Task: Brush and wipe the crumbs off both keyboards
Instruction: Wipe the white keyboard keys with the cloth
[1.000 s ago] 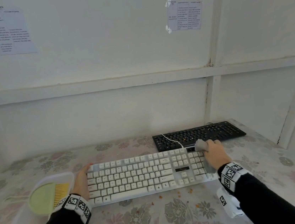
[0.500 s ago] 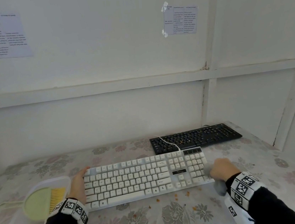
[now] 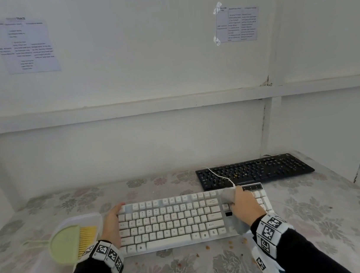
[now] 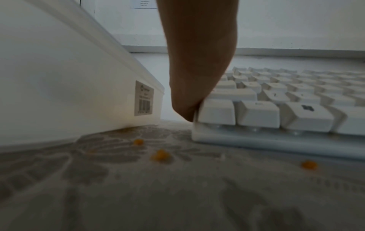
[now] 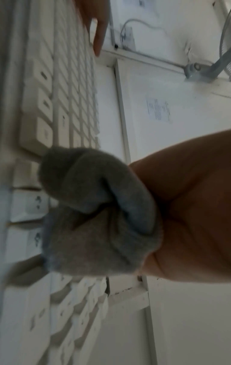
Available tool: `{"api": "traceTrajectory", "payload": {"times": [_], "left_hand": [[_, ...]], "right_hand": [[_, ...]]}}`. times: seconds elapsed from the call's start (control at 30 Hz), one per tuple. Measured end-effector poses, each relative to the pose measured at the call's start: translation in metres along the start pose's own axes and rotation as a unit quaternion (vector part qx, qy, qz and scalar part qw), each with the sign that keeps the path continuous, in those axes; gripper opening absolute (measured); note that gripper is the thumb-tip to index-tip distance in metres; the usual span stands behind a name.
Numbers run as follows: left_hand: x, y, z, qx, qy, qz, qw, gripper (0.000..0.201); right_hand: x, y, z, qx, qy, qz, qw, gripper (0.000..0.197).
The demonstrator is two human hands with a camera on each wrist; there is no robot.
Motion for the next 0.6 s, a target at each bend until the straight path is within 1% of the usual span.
{"api": "traceTrajectory", "payload": {"times": [0.07, 0.17, 0.27, 0.37, 0.43, 0.5, 0.53, 0.57, 0.6], "left_hand": [[0.000, -0.001, 0.001, -0.002, 0.005, -0.005, 1.000, 0.035], [0.003, -0.004, 0.001, -0.001, 0.021, -0.003, 1.000, 0.036], [0.004, -0.006, -0.001, 0.005, 0.026, -0.005, 1.000, 0.032], [0.002, -0.006, -0.003, 0.006, 0.020, -0.013, 1.000, 0.029], [0.001, -0.005, -0.003, 0.005, 0.019, -0.021, 1.000, 0.027], [0.000, -0.004, -0.004, 0.003, 0.017, -0.026, 1.000, 0.027], [0.000, -0.003, -0.004, 0.005, 0.016, -0.027, 0.999, 0.027], [-0.001, -0.003, -0.004, 0.006, 0.016, -0.027, 0.999, 0.027], [-0.001, -0.002, -0.004, 0.005, 0.020, -0.028, 0.999, 0.028]], "right_hand": [[-0.010, 0.006, -0.009, 0.026, 0.030, -0.019, 0.999, 0.045], [-0.020, 0.016, -0.018, 0.051, 0.083, -0.029, 0.995, 0.038], [-0.021, 0.023, -0.017, 0.079, 0.130, -0.040, 0.988, 0.035], [-0.012, 0.026, -0.007, 0.086, 0.118, -0.048, 0.988, 0.034], [0.002, 0.021, -0.003, 0.074, 0.046, -0.024, 0.996, 0.031], [0.020, 0.017, 0.002, 0.020, -0.030, 0.025, 0.999, 0.020], [0.028, 0.016, 0.004, -0.015, -0.038, 0.047, 0.998, 0.020], [0.034, 0.015, 0.004, -0.035, -0.034, 0.061, 0.997, 0.023], [0.036, 0.014, 0.000, -0.037, -0.030, 0.063, 0.997, 0.027]]}}
Point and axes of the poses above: each hand's wrist, its own y-axis away from the middle knuckle, its own z-axis out of the back of the hand, x = y × z, the point moved 7 cm from there along -y, towards the middle knuckle, and after that the axes turned 14 degrees about -z, right-handed, at the moved point
